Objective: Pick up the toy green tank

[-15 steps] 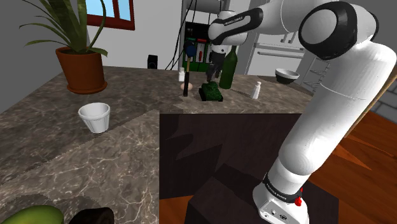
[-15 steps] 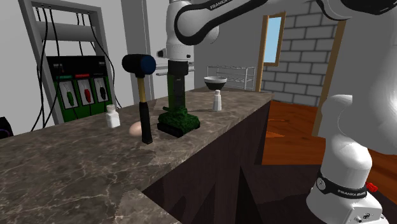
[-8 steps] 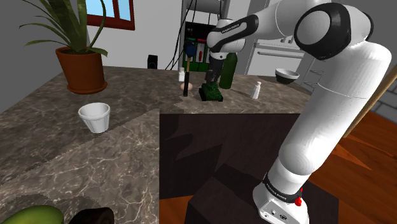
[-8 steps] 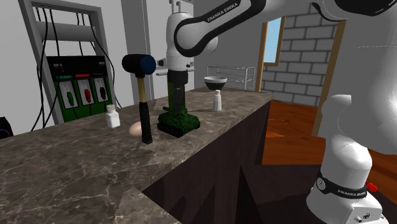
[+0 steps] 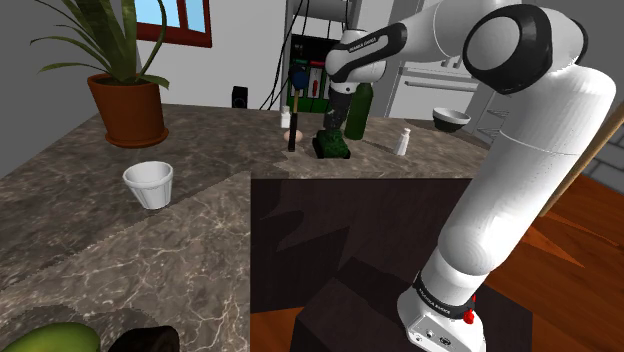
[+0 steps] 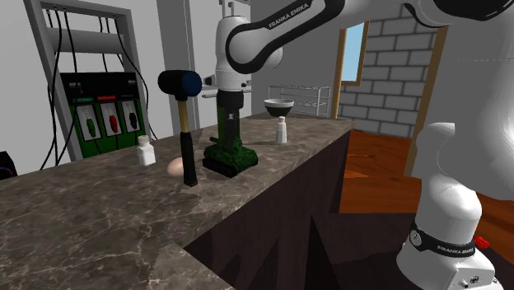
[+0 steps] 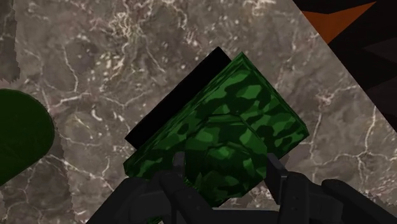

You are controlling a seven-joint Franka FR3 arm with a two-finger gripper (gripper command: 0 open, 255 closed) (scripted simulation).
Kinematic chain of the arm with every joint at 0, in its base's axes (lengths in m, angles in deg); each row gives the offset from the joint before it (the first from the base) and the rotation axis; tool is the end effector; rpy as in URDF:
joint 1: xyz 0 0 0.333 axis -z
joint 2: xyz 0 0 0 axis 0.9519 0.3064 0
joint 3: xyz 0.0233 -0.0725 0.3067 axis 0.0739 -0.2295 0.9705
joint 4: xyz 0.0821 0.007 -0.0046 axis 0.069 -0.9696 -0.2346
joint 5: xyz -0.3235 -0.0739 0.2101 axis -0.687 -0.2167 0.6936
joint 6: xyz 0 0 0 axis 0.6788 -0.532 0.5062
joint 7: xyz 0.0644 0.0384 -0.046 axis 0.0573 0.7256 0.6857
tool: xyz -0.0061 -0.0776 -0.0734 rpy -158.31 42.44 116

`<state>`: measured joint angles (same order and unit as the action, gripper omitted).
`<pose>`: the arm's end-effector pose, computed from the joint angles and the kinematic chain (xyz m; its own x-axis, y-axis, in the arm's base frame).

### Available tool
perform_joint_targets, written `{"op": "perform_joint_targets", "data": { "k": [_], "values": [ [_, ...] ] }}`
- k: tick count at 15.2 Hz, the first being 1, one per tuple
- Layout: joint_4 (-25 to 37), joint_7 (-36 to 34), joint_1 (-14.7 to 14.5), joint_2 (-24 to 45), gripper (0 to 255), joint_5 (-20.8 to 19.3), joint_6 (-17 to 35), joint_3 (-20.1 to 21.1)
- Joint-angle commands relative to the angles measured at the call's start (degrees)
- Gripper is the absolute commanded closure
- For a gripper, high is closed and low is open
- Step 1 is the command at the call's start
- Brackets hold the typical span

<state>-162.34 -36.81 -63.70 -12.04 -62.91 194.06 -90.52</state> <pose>0.5261 -0.2147 0.4484 0.9915 0.1153 0.0601 0.1136 -0.9931 0.0296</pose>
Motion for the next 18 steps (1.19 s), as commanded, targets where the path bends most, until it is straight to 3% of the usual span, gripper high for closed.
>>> {"op": "perform_joint_targets", "data": {
  "k": [1,18],
  "values": [
    [-0.2,0.0,0.0,0.1,255,0.0,-0.1,0.1],
    [9.0,-0.5,-0.2,-2.2,255,-0.6,-11.4,0.1]
  ]
}}
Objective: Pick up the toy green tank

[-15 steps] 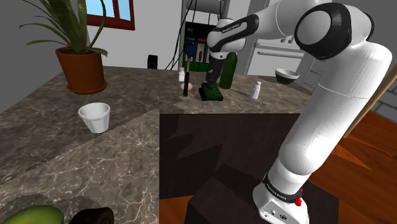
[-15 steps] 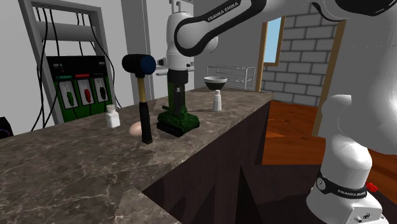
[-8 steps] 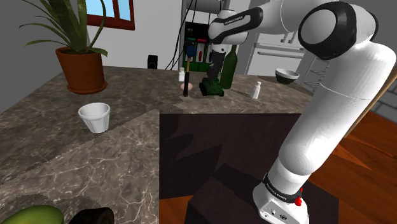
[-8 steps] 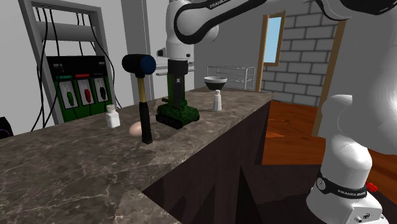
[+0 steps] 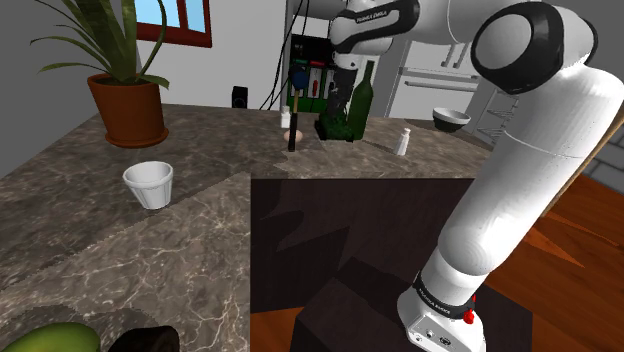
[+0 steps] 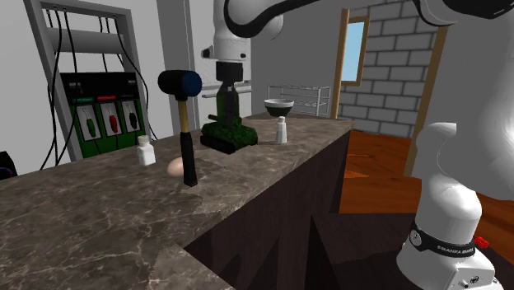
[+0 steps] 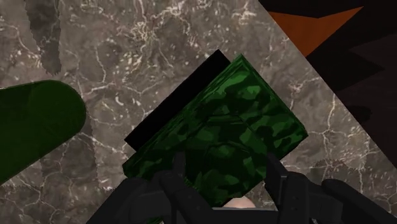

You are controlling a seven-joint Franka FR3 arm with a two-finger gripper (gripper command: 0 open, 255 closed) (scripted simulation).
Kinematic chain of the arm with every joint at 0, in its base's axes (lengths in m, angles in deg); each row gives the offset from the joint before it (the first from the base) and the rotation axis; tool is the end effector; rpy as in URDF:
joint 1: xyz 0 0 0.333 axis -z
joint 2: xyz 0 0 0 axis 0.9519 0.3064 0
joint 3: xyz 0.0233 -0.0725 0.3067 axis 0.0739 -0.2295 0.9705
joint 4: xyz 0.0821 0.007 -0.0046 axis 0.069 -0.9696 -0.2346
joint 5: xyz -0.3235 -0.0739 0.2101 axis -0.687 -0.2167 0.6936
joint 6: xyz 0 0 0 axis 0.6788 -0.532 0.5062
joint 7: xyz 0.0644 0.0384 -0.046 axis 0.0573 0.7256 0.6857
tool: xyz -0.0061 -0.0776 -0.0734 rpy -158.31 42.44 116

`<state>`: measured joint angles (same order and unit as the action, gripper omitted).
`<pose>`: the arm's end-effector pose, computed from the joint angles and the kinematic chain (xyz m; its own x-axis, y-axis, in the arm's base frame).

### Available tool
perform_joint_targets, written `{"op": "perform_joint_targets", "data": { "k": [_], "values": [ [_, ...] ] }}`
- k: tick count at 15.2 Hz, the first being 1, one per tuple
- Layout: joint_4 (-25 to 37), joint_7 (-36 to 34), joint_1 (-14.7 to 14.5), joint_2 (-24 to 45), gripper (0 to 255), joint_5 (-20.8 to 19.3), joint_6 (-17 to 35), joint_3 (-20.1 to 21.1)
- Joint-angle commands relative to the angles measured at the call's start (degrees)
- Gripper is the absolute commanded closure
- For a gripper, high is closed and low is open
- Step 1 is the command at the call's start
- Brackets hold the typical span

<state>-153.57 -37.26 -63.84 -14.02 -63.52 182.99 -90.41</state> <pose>0.5266 -0.2139 0.5230 0.9917 0.1167 0.0540 0.1154 -0.9930 0.0270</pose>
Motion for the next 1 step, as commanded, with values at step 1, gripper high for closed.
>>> {"op": "perform_joint_targets", "data": {
  "k": [1],
  "values": [
    [0.3,0.0,0.0,-0.2,255,0.0,-0.4,0.0]
  ]
}}
